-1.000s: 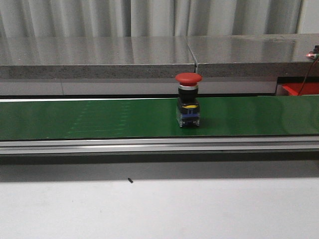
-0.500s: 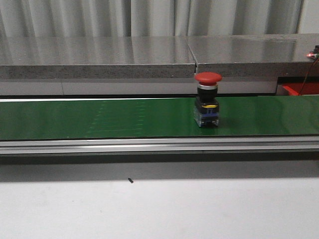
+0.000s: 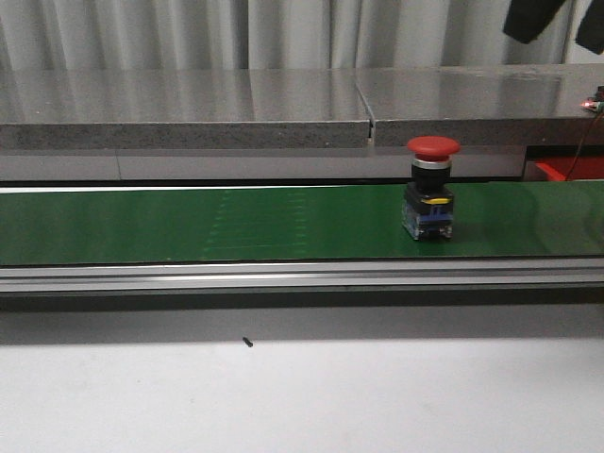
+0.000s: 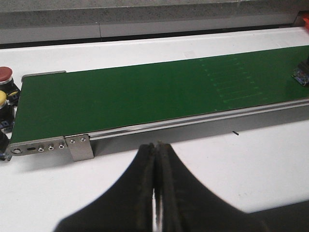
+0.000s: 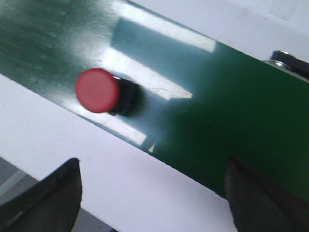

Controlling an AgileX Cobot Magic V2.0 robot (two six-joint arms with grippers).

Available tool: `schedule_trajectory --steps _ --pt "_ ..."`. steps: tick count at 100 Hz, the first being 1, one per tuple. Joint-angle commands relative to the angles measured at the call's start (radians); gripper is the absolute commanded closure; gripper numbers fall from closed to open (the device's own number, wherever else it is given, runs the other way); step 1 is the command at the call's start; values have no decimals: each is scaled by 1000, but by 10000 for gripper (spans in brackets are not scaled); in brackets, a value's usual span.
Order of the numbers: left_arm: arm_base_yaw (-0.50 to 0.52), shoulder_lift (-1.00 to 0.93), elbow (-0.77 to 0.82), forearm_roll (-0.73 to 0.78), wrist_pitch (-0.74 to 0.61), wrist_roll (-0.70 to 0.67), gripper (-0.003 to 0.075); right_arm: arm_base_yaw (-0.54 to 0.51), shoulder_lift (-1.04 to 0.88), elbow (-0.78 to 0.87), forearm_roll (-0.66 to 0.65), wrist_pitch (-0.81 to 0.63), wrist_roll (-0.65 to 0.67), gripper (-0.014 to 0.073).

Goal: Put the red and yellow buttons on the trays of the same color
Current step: 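Return the right gripper to the belt and grasp the second red button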

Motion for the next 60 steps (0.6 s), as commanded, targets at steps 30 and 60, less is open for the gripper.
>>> schedule_trajectory --steps 30,60 --pt "-4 15 -21 -15 -64 -9 741 99 46 -22 -7 -42 -11 -9" --pt "-4 15 -21 -15 -64 -9 741 99 157 -22 -35 -71 -8 6"
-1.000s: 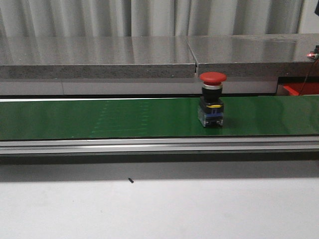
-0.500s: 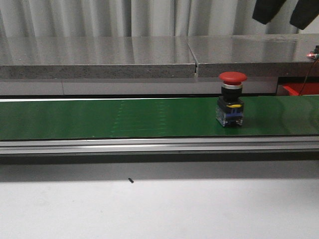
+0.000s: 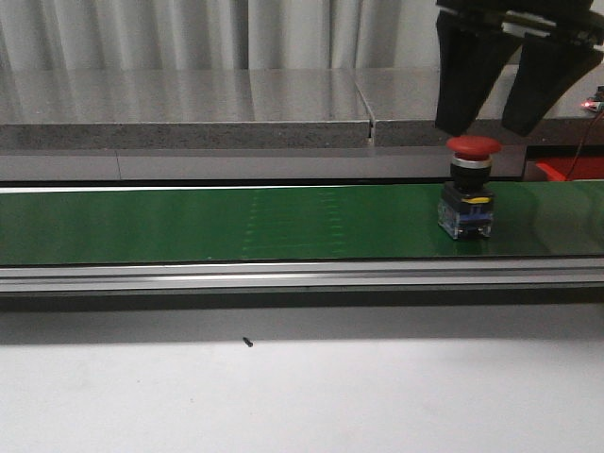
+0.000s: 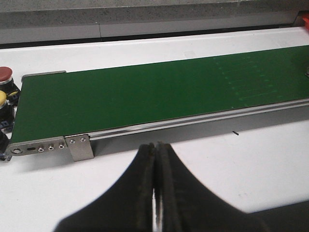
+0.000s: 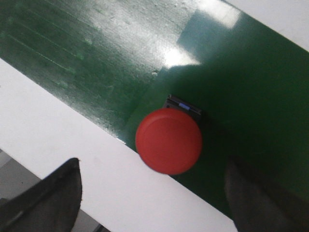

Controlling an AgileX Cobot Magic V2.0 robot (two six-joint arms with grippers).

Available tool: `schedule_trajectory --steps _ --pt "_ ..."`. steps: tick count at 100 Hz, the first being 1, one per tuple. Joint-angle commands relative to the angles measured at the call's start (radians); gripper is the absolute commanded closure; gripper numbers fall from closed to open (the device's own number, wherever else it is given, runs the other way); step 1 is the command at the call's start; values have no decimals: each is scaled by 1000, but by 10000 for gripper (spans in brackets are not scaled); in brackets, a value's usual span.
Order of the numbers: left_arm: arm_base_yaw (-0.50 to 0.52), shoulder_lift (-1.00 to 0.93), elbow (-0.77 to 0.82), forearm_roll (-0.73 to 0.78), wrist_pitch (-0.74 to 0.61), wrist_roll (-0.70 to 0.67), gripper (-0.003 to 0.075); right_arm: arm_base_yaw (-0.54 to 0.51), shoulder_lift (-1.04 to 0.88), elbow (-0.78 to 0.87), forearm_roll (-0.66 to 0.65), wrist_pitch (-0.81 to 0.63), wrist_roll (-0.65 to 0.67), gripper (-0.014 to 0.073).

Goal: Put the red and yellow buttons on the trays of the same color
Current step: 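Return the right gripper to the belt and grasp the second red button, then carry the second red button onto the red tray and release it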

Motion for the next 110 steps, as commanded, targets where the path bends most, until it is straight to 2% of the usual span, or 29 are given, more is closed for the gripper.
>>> schedule_trajectory --steps 1,13,20,29,41,55,88,110 --pt "-4 15 -21 -15 -64 -9 741 3 -12 -22 -10 -35 -8 8" --pt "-4 15 -21 -15 -64 -9 741 3 21 -22 -37 -41 5 43" --pt "-4 15 -21 -15 -64 -9 741 3 32 -22 -53 -41 15 92" --pt "-4 15 -21 -15 -64 -9 741 3 35 -22 -64 -41 16 198" --pt "-4 15 -21 -15 -64 -9 741 2 35 -22 -65 -41 16 391" --pt "-4 15 -21 -15 -64 -9 741 2 13 -22 -60 -55 16 528" --pt "-4 15 -21 -15 -64 -9 741 -65 -107 -22 -62 -44 44 549" --pt "-4 15 -21 -15 -64 -9 741 -213 -133 -22 -68 -62 65 549"
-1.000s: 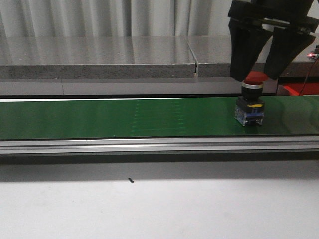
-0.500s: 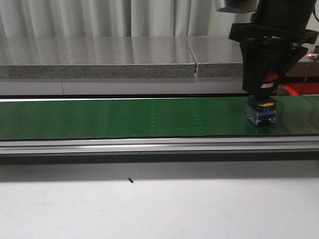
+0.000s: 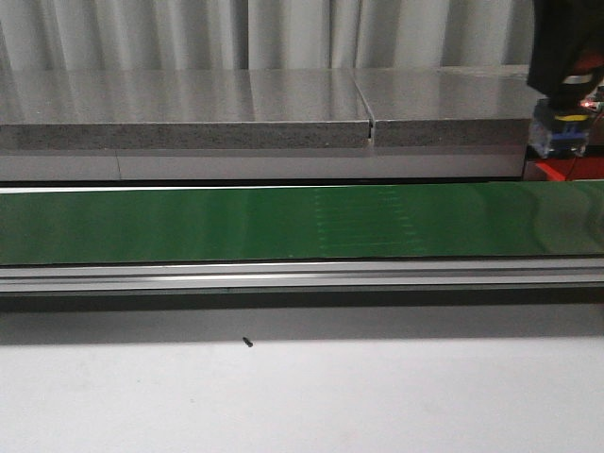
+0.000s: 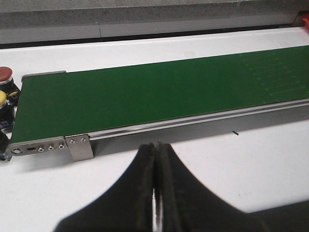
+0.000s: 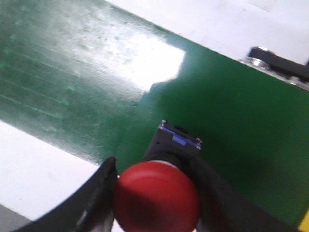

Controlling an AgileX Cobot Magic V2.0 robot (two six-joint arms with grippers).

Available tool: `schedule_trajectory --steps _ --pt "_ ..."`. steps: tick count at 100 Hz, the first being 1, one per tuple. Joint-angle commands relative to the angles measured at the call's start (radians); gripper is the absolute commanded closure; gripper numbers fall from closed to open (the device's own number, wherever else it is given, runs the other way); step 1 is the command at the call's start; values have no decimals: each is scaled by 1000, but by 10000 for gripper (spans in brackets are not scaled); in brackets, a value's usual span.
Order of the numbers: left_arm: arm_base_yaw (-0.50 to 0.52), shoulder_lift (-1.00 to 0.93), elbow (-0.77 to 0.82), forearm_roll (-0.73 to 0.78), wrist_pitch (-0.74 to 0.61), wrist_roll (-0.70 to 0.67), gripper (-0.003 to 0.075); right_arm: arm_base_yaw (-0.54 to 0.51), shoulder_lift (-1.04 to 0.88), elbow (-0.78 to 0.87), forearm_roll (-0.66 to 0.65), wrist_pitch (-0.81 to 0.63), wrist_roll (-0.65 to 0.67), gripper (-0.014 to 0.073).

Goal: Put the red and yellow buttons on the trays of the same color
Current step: 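Carry the second red button onto the red tray and release it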

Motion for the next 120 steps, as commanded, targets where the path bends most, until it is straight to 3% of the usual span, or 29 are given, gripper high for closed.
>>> schedule_trajectory --steps 1,23,39,91,120 --pt "-4 15 -21 -15 -64 -9 741 -69 -51 -24 -1 -33 10 549" --pt "-4 15 -21 -15 -64 -9 741 -254 -51 -24 2 -110 10 549" --pt "-4 15 -21 -15 -64 -9 741 -327 -36 -46 17 -177 10 549" --pt "-4 15 -21 -15 -64 -9 741 -358 359 -591 14 -16 3 549" --pt "-4 15 -21 -15 -64 -9 741 -358 517 -683 8 -34 3 549"
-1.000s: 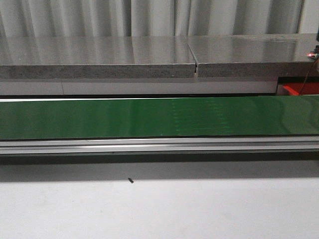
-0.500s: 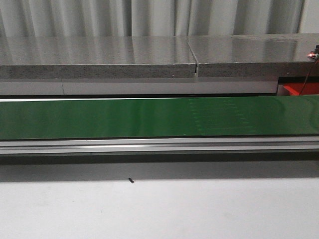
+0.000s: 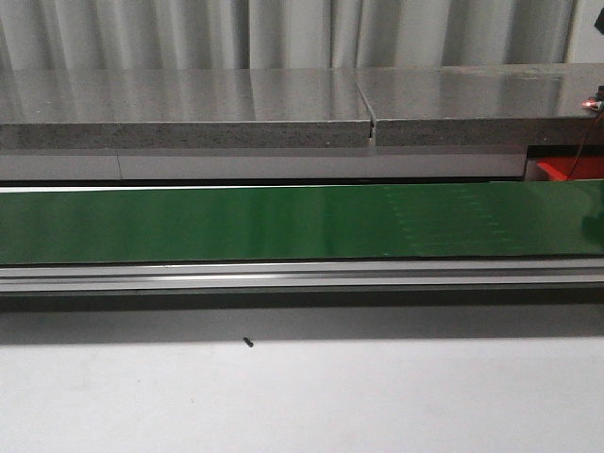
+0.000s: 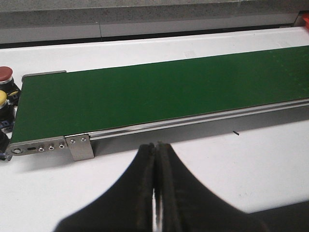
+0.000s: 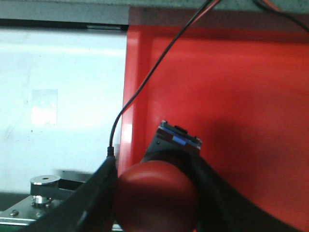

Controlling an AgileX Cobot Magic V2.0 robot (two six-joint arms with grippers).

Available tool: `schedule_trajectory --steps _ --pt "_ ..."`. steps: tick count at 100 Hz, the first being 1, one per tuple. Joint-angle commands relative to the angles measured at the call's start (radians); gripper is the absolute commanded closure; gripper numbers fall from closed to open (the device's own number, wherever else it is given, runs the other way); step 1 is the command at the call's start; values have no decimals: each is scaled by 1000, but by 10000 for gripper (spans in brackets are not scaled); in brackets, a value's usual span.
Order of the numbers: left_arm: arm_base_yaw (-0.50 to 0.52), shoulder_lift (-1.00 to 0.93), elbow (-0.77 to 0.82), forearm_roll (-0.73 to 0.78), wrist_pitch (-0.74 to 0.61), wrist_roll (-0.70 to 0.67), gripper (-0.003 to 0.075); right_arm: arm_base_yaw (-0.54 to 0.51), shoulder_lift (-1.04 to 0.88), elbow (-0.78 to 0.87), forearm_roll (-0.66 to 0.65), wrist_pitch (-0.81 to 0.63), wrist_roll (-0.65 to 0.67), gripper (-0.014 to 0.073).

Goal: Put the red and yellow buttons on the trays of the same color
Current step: 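Carry the second red button onto the red tray and release it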

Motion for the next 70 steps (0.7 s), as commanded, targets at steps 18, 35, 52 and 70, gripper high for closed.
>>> schedule_trajectory --steps 18,35,52,70 --pt "-4 15 -21 -15 -65 -9 741 -7 33 -43 1 -71 -7 549" --pt "-4 15 -21 -15 -65 -9 741 -7 68 -45 -2 -91 -7 549" --pt "-4 15 -21 -15 -65 -9 741 -7 86 -45 -2 -93 -7 542" --pt "-4 15 -21 -15 -65 -9 741 -7 94 -45 -2 -91 -7 475"
